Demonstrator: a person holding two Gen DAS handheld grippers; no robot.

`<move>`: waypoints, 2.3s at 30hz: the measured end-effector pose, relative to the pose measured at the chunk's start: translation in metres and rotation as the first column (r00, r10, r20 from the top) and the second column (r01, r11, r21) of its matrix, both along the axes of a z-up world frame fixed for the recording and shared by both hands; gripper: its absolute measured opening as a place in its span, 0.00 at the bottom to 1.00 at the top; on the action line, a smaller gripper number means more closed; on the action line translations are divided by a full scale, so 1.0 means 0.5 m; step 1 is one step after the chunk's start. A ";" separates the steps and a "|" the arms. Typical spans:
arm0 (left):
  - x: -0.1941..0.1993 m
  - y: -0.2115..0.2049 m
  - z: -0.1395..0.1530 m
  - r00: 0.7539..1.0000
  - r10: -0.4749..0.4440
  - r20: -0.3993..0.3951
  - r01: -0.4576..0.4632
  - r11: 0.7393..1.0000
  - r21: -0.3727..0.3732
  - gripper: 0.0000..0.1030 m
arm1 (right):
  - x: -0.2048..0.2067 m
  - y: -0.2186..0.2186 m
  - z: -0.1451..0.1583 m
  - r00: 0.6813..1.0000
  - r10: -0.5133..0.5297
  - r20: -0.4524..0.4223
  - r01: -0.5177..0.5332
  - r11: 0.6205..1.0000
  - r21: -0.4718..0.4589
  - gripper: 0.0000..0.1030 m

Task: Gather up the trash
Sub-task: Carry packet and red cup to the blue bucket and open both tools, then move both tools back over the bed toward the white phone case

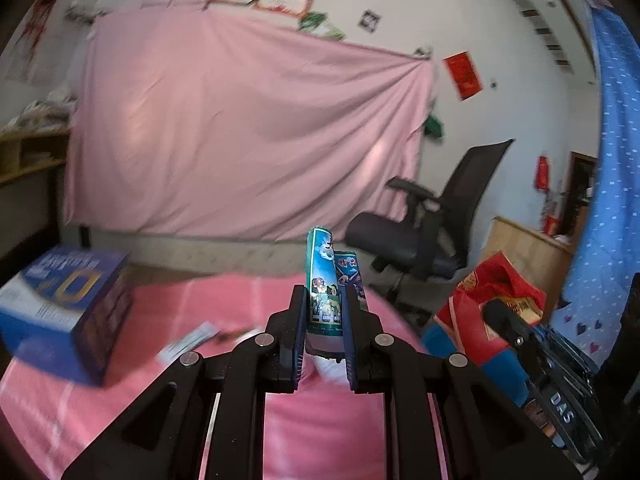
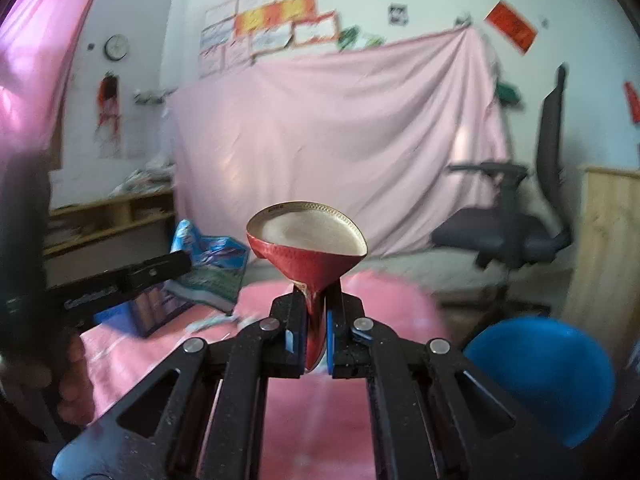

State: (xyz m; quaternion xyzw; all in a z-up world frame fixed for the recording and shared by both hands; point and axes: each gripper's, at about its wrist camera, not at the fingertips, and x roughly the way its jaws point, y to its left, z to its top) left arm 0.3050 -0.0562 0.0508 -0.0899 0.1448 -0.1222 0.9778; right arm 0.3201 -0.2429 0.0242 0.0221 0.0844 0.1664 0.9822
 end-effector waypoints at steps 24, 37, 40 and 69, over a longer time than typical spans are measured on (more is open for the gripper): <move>0.249 -0.394 -0.045 0.926 -0.333 -0.180 0.337 0.942 -0.008 0.13 | 0.107 -0.331 -0.076 0.874 -0.388 -0.294 0.424 0.903 0.070 0.36; 0.297 -0.453 -0.123 0.866 -0.374 -0.332 0.385 0.922 -0.034 0.28 | 0.104 -0.389 -0.113 0.842 -0.404 -0.357 0.475 0.870 0.136 0.73; 0.289 -0.443 -0.125 0.873 -0.365 -0.323 0.372 0.927 -0.042 0.29 | 0.102 -0.389 -0.106 0.847 -0.414 -0.334 0.478 0.867 0.138 0.77; 0.085 -0.073 -0.036 0.987 0.158 0.034 -0.157 0.988 -0.007 0.98 | 0.005 -0.137 0.010 0.964 -0.243 0.106 0.232 0.967 0.106 1.00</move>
